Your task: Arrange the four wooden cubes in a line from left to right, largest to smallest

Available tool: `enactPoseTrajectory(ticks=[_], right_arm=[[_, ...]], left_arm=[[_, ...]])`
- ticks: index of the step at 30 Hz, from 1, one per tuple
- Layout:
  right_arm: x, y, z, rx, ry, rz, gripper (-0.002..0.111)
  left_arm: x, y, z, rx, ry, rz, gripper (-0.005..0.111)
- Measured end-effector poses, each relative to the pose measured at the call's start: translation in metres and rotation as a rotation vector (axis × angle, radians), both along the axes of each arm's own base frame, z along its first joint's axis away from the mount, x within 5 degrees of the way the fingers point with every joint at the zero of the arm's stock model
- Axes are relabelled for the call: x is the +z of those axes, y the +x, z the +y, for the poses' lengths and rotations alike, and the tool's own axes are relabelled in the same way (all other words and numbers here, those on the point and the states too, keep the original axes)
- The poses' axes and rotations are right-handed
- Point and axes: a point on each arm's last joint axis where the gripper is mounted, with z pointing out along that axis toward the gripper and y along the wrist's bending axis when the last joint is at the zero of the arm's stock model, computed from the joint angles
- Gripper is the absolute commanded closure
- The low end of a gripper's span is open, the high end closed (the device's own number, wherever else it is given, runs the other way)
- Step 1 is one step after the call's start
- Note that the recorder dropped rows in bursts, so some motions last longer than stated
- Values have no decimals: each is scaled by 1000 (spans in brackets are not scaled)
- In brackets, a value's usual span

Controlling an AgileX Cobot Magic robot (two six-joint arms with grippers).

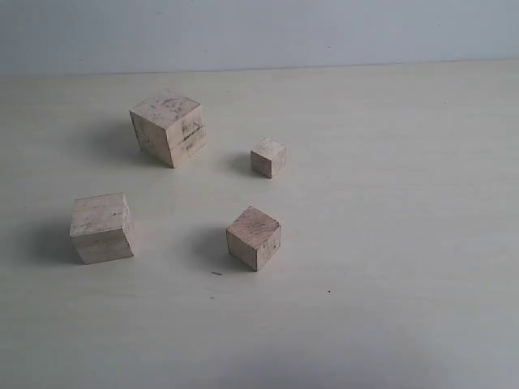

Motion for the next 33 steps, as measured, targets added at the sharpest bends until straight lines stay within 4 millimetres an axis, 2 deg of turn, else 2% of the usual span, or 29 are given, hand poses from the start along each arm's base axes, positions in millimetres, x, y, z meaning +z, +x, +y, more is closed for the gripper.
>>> enactPoseTrajectory(ticks=[16,23,33], right_arm=[[2,1,0,-2,-1,-28,108],[34,2,-2,-22,30,-379,108],[65,-7,-5,-52,70,-730,108]], left_arm=[[0,0,0,0,0,0,107],[0,0,0,0,0,0,107],[0,0,0,0,0,0,107]])
